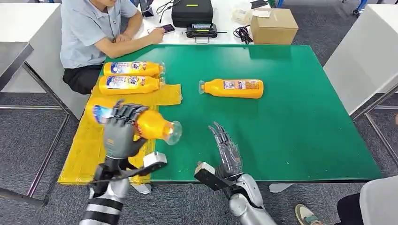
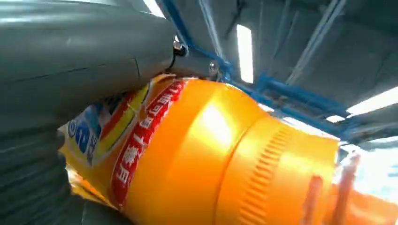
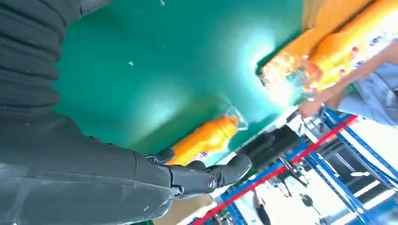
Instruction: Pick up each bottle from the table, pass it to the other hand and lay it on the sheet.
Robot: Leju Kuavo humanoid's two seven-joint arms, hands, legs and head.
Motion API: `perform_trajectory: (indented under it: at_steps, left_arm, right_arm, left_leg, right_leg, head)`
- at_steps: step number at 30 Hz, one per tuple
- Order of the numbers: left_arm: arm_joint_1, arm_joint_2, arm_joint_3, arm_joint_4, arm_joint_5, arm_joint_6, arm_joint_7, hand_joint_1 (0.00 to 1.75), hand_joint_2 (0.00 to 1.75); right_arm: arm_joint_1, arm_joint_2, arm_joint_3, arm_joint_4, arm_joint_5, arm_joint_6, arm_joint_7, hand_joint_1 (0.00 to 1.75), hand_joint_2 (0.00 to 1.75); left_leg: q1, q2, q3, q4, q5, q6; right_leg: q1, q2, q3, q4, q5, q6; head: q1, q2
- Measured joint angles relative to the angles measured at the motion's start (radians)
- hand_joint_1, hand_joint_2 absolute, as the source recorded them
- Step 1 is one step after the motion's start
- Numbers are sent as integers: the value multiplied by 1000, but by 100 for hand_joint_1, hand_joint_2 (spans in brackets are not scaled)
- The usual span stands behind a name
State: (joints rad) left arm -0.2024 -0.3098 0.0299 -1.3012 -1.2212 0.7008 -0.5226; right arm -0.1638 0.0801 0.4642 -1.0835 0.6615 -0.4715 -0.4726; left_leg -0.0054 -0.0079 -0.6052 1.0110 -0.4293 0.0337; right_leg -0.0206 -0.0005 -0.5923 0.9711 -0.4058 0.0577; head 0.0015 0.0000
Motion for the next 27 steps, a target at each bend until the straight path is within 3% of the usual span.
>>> perform_trajectory:
  at_steps: [3, 9, 13, 27]
  left_arm:
    - [0, 2, 78, 23, -79, 0, 60, 175, 175]
    - [0, 9, 101, 52, -169, 0, 153, 175, 175]
    - [-20, 47, 54, 138, -212, 0, 333, 175, 175]
    - [-92, 115, -127, 364, -103, -76, 440, 171, 175]
  right_arm:
    - [14, 0, -13, -32, -9, 19, 3, 0, 175]
    - [25, 0, -24, -63, -22, 43, 3, 0, 175]
    - [29, 2, -42, -72, -46, 102, -4, 0, 175]
    - [31, 12, -80, -75, -90, 172, -13, 0, 175]
  left_leg:
    - [0, 0, 0, 0, 0, 0]
    - [-1, -2, -2, 0, 0, 0]
    - [-1, -2, -2, 0, 0, 0]
    - [-1, -2, -2, 0, 0, 0]
  right_leg:
    - [0, 0, 0, 0, 0, 0]
    - [-1, -1, -1, -1, 0, 0]
    - [-1, -1, -1, -1, 0, 0]
    - [-1, 0, -1, 0, 0, 0]
  head:
    - [0, 0]
    - [0, 0]
    - [0, 0]
    - [0, 0]
